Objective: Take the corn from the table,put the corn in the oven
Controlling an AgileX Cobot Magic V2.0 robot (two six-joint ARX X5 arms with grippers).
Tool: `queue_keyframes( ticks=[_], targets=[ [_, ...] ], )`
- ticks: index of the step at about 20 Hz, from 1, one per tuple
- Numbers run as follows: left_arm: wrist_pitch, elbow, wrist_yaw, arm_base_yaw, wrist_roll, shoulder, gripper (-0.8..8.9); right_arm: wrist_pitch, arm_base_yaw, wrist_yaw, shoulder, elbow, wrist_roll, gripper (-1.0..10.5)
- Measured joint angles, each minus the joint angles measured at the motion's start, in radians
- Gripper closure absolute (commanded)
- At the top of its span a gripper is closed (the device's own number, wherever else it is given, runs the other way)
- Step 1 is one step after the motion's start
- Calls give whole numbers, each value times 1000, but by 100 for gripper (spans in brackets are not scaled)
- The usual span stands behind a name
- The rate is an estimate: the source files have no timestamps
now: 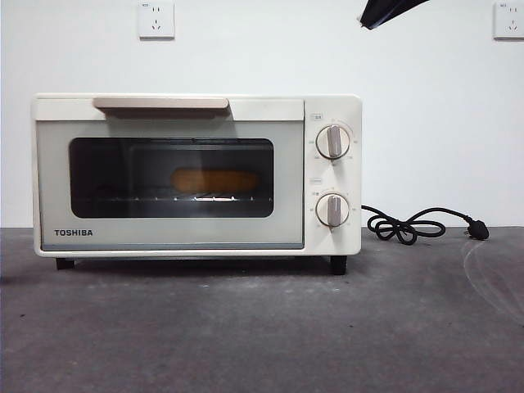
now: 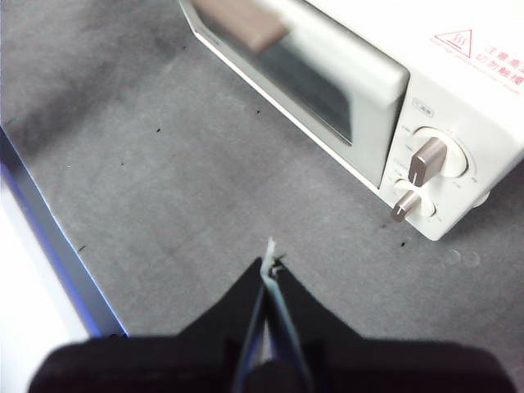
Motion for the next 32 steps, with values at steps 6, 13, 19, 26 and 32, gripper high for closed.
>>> queue_keyframes(
  ticks=[6,13,19,26,32],
  targets=[
    [-120,0,0,-10,21,-24,820,0,0,0,0,0,0,958],
    [-245,0,0,-10,101,-228,820,2,0,8,0,0,0,959],
    [-341,25,-53,-10,106,-508,820,2,0,74,0,0,0,958],
    [-285,111,-621,-10,-104,-866,821,2,0,150,0,0,0,958],
    [-186,152,-1007,-9,-333,-1117,821,2,0,169,0,0,0,958]
  ],
)
